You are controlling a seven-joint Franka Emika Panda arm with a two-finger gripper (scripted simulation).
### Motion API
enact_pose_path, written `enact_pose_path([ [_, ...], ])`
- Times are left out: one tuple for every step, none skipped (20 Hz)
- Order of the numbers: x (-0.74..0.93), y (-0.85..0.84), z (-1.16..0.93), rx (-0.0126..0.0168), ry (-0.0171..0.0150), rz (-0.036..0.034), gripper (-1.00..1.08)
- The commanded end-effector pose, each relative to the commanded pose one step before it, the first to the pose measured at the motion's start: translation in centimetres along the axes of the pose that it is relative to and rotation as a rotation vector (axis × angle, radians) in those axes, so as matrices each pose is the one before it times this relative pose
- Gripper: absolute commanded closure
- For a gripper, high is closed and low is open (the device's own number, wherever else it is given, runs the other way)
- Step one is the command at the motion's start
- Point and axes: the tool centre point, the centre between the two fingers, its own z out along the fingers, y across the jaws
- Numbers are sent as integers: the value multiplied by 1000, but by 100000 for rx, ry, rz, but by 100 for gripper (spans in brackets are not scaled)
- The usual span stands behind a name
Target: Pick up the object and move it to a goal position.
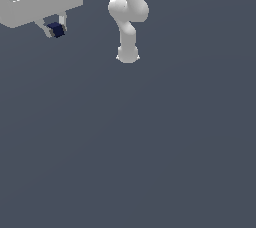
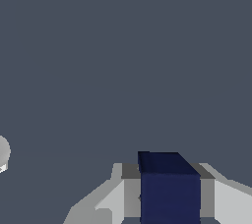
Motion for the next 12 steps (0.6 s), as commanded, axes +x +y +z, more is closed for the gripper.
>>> enact_pose_path([
  [-740, 38, -1678, 160, -60, -47, 108],
  [-235, 35, -544, 0, 0, 0, 108],
  [-211, 34, -490, 0, 0, 0, 108],
  [-192, 36, -436, -19, -68, 67, 108],
  [-163, 33, -383, 0, 0, 0, 108],
  [-141, 32, -332, 0, 0, 0, 108],
  [-118, 31, -282, 0, 0, 0, 108],
  [-98, 30, -234, 0, 0, 0, 108],
  [-78, 27, -190, 0, 0, 0, 108],
  [-61, 24, -149, 0, 0, 0, 108],
  [-45, 20, -111, 0, 0, 0, 108],
  [-30, 15, -76, 0, 0, 0, 108],
])
